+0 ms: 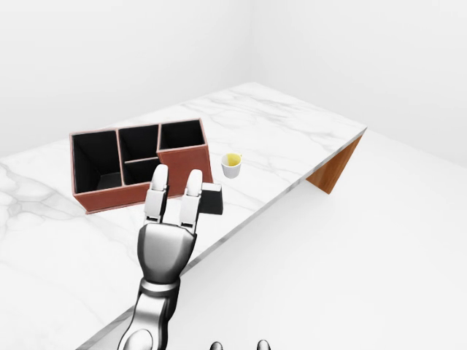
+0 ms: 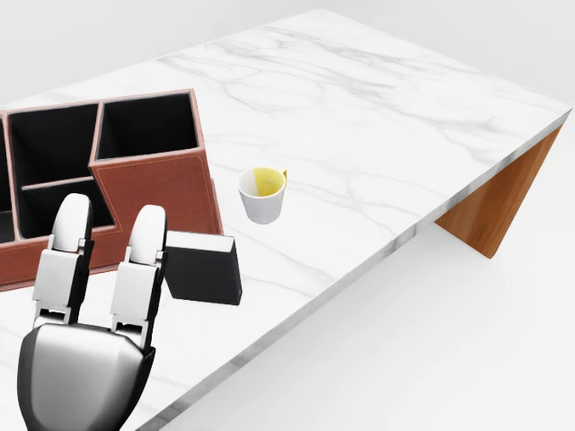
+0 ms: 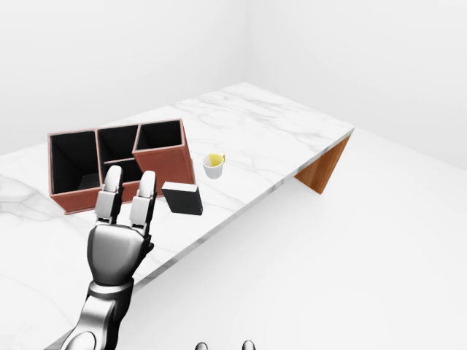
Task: Pick up the book and place it in the right compartment of the caddy.
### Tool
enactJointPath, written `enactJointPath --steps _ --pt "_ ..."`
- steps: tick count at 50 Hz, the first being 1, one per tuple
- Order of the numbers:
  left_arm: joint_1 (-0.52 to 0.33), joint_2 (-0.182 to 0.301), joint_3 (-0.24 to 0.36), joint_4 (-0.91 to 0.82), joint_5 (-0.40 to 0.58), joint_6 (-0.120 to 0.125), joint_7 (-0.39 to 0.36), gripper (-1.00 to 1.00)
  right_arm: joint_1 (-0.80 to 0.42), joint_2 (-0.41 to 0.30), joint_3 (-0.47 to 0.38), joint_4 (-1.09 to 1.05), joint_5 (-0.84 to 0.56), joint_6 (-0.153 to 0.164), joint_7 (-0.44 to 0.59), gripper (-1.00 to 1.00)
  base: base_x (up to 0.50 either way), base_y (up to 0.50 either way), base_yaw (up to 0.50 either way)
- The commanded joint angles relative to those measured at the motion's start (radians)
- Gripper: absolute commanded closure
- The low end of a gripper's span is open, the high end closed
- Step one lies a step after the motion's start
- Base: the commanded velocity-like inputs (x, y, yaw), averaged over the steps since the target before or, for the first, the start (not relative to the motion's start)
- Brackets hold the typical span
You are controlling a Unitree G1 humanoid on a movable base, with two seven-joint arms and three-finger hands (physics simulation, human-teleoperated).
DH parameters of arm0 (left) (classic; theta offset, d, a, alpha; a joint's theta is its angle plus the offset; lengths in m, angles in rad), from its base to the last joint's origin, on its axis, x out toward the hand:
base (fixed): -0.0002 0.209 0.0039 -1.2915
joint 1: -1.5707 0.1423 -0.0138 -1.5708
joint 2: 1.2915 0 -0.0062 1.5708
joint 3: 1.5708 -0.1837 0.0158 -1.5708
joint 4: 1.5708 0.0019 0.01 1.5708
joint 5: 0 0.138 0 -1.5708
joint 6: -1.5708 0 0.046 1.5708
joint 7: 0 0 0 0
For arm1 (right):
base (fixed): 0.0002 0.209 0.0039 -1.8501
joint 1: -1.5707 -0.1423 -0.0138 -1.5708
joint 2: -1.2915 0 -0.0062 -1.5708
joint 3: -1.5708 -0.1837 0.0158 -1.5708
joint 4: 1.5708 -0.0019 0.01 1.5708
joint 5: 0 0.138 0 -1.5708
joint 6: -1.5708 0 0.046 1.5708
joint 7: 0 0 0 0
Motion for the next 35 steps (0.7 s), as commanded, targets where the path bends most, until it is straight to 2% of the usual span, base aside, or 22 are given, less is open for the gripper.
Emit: enactJointPath --steps 1,35 --pt "-0.001 0.0 0.0 0.0 -0.002 0.0 0.0 -1.0 0.002 0.001 0.0 -0.003 0.007 0.0 0.0 -1.0 0.0 0.0 0.0" --pt "0.01 0.002 -0.004 -0.015 0.014 0.0 0.0 -1.0 0.002 0.004 0.0 -0.005 0.0 0.0 0.0 -1.0 0.0 0.0 0.0"
